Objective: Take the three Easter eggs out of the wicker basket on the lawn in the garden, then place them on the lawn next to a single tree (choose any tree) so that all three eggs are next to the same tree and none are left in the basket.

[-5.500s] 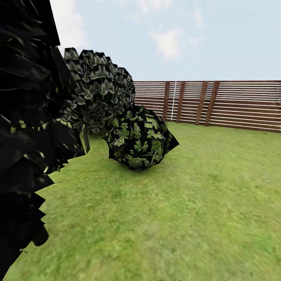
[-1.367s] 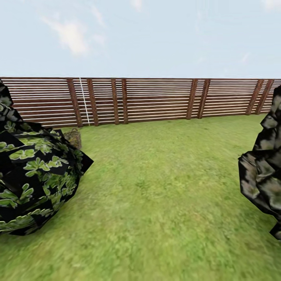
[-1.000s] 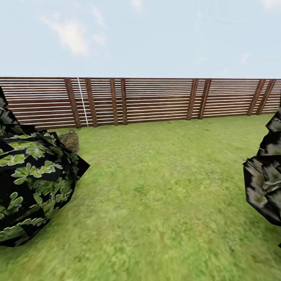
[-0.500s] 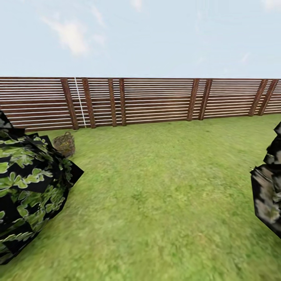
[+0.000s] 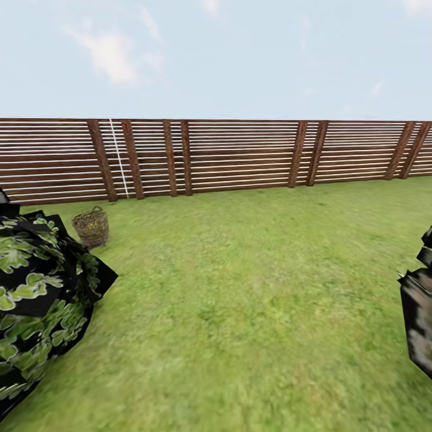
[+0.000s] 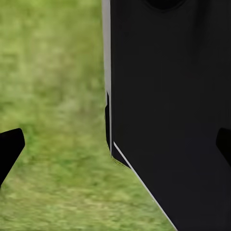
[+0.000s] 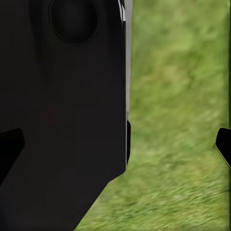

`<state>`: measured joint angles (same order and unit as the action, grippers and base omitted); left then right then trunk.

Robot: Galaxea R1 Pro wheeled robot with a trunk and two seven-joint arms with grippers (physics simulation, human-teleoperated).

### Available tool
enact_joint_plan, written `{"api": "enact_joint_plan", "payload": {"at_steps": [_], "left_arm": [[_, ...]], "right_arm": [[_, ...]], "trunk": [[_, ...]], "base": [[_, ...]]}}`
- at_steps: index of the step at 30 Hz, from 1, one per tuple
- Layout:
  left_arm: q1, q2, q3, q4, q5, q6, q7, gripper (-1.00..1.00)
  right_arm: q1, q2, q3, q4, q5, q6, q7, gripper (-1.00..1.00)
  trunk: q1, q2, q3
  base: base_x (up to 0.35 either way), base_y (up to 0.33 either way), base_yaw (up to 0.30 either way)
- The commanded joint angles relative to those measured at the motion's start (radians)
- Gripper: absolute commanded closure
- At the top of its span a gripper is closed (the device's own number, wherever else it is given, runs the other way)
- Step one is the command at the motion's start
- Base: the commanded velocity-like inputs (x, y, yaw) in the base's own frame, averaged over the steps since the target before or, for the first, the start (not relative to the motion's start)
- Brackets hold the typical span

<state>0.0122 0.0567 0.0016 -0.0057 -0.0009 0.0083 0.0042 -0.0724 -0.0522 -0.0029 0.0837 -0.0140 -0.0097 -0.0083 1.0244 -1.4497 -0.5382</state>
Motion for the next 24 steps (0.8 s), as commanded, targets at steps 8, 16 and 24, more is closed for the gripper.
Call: {"api": "enact_joint_plan", "payload": {"at_steps": [8,16,24], "left_arm": [[0.000,0.000,0.000,-0.001,-0.001,0.001,0.000,-1.00],[0.000,0.000,0.000,-0.001,-0.001,0.001,0.000,-1.00],[0.000,0.000,0.000,-0.001,-0.001,0.001,0.000,-1.00]], "right_arm": [[-0.001,0.000,0.000,0.002,-0.001,-0.001,-0.001,-1.00],[-0.001,0.000,0.000,0.002,-0.001,-0.001,-0.001,-1.00],[-0.001,0.000,0.000,0.002,-0.001,-0.001,-0.001,-1.00]], "trunk": [[0.001,0.000,-0.001],[0.001,0.000,-0.001],[0.001,0.000,-0.001]], "base": [[0.329,-0.073,0.000],[0.329,-0.073,0.000],[0.328,-0.073,0.000]]}}
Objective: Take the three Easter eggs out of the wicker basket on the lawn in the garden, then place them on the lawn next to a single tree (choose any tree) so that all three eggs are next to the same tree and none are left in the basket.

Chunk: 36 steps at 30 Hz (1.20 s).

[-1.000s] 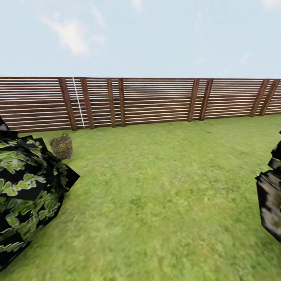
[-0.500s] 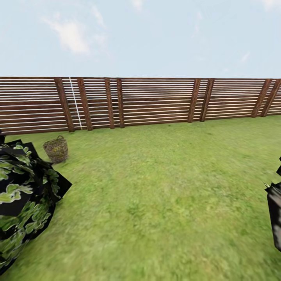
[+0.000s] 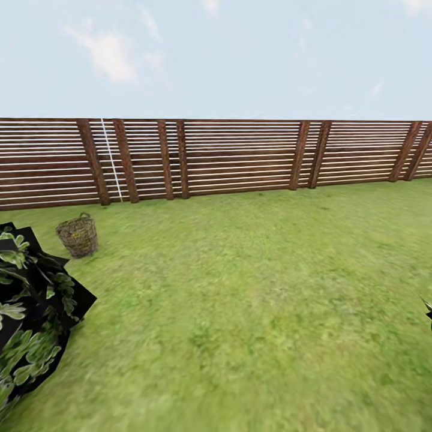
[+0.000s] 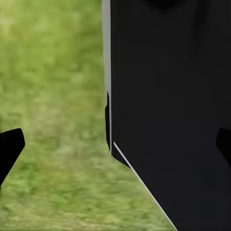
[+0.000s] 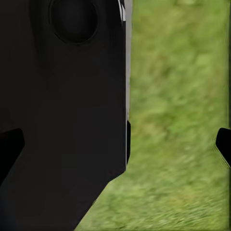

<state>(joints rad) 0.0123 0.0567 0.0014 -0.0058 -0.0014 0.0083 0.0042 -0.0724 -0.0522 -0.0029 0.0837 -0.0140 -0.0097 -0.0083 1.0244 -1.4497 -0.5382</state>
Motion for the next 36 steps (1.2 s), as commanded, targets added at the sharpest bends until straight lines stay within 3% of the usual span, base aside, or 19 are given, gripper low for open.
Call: {"api": "enact_joint_plan", "payload": {"at_steps": [1,36], "left_arm": [[0.000,0.000,0.000,-0.001,0.000,0.001,0.000,-1.00],[0.000,0.000,0.000,-0.001,0.000,0.001,0.000,-1.00]], "right_arm": [[-0.001,0.000,0.000,0.002,-0.001,-0.001,-0.001,-1.00],[-0.001,0.000,0.001,0.002,0.000,0.000,-0.001,-1.00]], "trunk": [[0.001,0.000,-0.001],[0.001,0.000,-0.001]], "base": [[0.328,-0.073,0.000],[0.329,-0.073,0.000]]}}
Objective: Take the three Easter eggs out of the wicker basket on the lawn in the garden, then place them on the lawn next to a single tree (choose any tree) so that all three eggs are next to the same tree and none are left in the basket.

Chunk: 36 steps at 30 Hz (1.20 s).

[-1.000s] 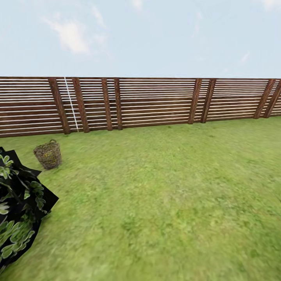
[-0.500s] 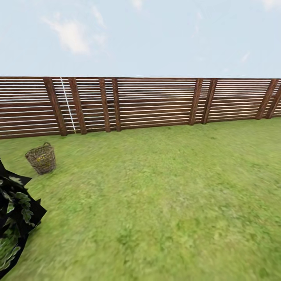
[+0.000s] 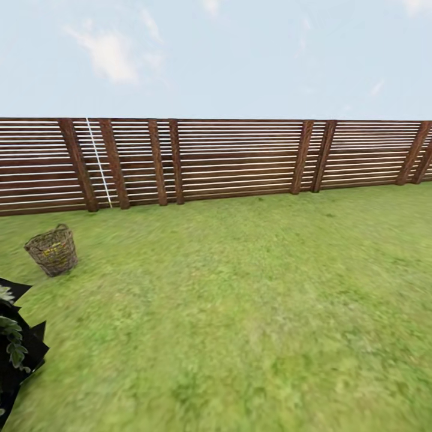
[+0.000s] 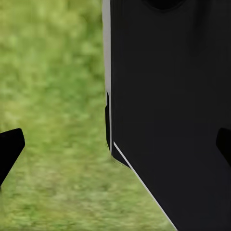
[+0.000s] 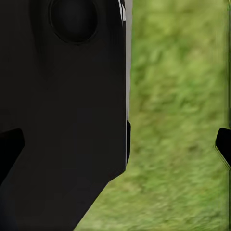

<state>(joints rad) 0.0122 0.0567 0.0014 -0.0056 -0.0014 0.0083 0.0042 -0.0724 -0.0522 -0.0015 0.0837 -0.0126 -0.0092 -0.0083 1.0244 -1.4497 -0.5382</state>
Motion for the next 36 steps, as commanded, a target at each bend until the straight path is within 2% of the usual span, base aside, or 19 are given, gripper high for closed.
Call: {"api": "enact_joint_plan", "payload": {"at_steps": [1,36], "left_arm": [[0.000,0.000,0.000,-0.001,0.000,0.001,0.000,-1.00],[0.000,0.000,0.000,-0.001,0.000,0.001,0.000,-1.00]], "right_arm": [[-0.001,0.000,0.000,0.002,-0.001,-0.001,-0.001,-1.00],[-0.001,0.000,0.000,0.002,-0.001,0.000,-0.001,-1.00]], "trunk": [[0.001,0.000,-0.001],[0.001,0.000,-0.001]], "base": [[0.328,-0.073,0.000],[0.329,-0.073,0.000]]}}
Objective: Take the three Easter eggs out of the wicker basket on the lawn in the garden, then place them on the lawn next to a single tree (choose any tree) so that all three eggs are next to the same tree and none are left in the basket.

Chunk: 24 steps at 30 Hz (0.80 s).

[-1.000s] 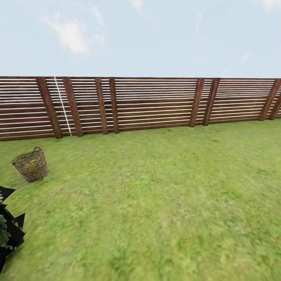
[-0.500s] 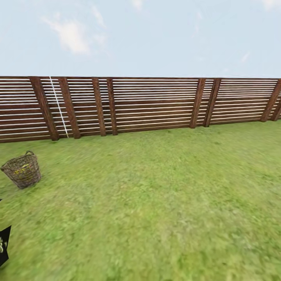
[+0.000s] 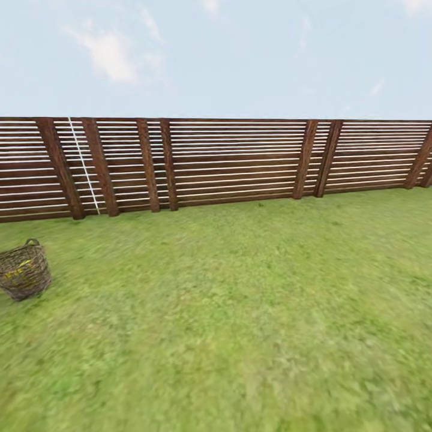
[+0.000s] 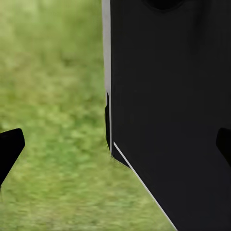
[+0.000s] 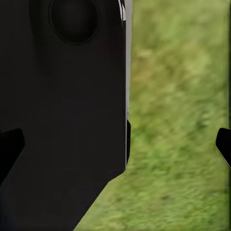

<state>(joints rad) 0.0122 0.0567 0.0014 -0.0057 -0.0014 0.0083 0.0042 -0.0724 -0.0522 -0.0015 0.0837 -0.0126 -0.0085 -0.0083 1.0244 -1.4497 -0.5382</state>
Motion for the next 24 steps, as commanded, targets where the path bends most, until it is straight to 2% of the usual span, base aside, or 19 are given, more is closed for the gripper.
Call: {"api": "enact_joint_plan", "payload": {"at_steps": [1,5,19,24], "left_arm": [[0.000,0.000,0.000,-0.001,0.000,0.001,0.000,-1.00],[0.000,0.000,0.000,-0.001,0.000,0.001,0.000,-1.00],[0.000,0.000,0.000,-0.001,0.000,0.001,0.000,-1.00],[0.000,0.000,0.001,-0.002,0.000,0.001,0.000,-1.00]], "right_arm": [[-0.001,0.000,0.000,0.002,-0.001,-0.001,-0.001,-1.00],[-0.001,0.001,0.000,0.003,-0.001,-0.001,-0.001,-1.00],[-0.001,0.001,0.000,0.004,-0.001,-0.002,-0.002,-1.00],[-0.001,0.000,0.000,0.004,-0.001,-0.002,-0.002,-1.00]], "trunk": [[0.001,0.000,-0.001],[0.001,0.000,-0.001],[0.001,0.000,-0.001],[0.001,0.000,-0.001]], "base": [[0.329,-0.073,0.000],[0.329,-0.073,0.082],[0.323,-0.073,0.243],[0.296,-0.073,0.134]]}}
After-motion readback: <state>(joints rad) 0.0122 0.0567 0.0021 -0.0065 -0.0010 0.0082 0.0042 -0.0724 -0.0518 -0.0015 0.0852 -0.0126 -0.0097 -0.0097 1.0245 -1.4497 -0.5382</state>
